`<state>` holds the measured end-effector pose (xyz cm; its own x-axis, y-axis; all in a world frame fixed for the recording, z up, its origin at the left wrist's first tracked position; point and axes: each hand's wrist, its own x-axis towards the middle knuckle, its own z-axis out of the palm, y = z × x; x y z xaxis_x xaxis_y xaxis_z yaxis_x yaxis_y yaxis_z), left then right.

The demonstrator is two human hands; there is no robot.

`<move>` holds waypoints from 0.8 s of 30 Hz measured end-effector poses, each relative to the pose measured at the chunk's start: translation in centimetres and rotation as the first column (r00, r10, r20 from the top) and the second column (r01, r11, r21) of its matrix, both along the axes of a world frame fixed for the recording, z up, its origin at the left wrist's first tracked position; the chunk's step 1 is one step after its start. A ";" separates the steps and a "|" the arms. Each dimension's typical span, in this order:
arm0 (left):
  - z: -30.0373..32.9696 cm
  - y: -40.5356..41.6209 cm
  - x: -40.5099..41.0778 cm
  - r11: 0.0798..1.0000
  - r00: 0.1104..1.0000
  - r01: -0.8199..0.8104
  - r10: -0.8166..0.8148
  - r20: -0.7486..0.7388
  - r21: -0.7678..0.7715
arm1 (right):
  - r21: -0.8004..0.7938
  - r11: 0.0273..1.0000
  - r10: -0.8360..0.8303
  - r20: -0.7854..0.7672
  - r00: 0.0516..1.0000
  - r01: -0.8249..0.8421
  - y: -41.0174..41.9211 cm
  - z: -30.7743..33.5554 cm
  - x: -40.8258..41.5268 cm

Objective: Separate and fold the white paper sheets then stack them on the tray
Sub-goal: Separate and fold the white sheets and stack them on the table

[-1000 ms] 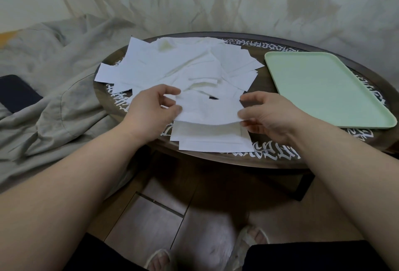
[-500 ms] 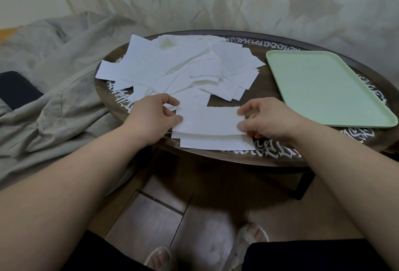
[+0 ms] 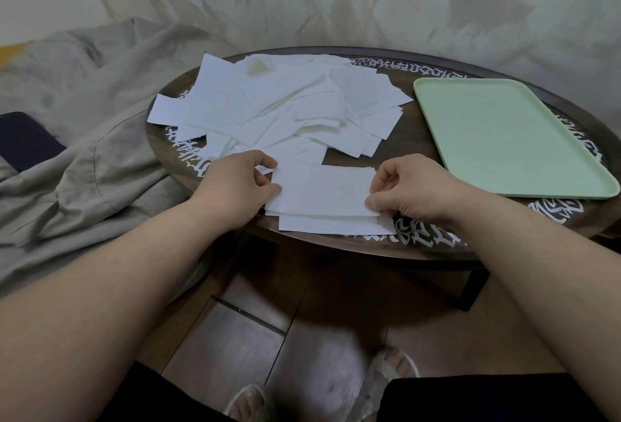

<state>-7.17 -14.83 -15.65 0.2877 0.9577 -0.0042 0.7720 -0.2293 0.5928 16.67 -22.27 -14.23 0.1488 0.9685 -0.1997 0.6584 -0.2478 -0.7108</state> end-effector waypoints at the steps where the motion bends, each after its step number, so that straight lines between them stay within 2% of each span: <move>1: 0.0 0.0 0.0 1.000 1.000 -0.001 0.001 -0.003 0.000 | -0.007 1.000 0.007 0.006 1.000 -0.007 0.0 0.0 0.0; 5: -0.1 0.1 0.1 1.000 0.999 0.009 -0.009 -0.048 0.001 | -0.018 0.999 0.033 0.033 0.999 -0.033 0.0 0.0 -0.1; 13: -0.2 0.1 0.3 0.999 0.977 0.033 -0.026 -0.211 0.033 | 0.029 0.993 0.103 0.282 0.954 -0.116 0.6 -0.3 -0.2; 22: -0.3 0.5 1.3 0.998 0.990 -0.027 0.035 -0.140 0.058 | 0.089 0.991 0.066 0.329 0.942 -0.101 1.4 -1.1 0.3; 24: -0.2 0.6 1.5 0.998 0.986 -0.029 0.036 -0.160 0.049 | 0.089 0.991 0.069 0.328 0.942 -0.103 1.4 -1.2 0.4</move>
